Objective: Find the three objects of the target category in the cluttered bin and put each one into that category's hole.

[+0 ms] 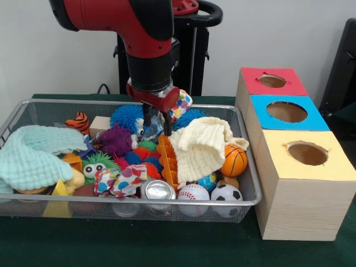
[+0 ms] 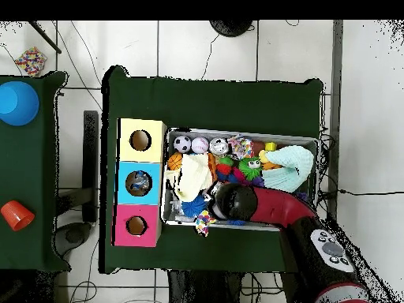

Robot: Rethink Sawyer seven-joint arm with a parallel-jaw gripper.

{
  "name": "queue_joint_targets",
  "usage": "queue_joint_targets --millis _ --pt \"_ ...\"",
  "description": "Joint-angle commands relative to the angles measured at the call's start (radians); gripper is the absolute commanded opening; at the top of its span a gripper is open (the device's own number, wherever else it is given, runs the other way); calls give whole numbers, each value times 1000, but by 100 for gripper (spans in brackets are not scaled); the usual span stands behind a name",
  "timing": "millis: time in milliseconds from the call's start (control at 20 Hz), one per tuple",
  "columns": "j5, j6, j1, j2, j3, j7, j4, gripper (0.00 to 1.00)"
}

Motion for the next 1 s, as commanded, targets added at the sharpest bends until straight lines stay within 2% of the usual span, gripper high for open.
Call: queue_joint_targets --millis 50,600,1000 --pt "-68 161 24 58 -22 -81 -142 100" --pt "-94 280 4 140 27 -163 -241 100" --pt "-94 328 -50 181 73 -221 -267 100"
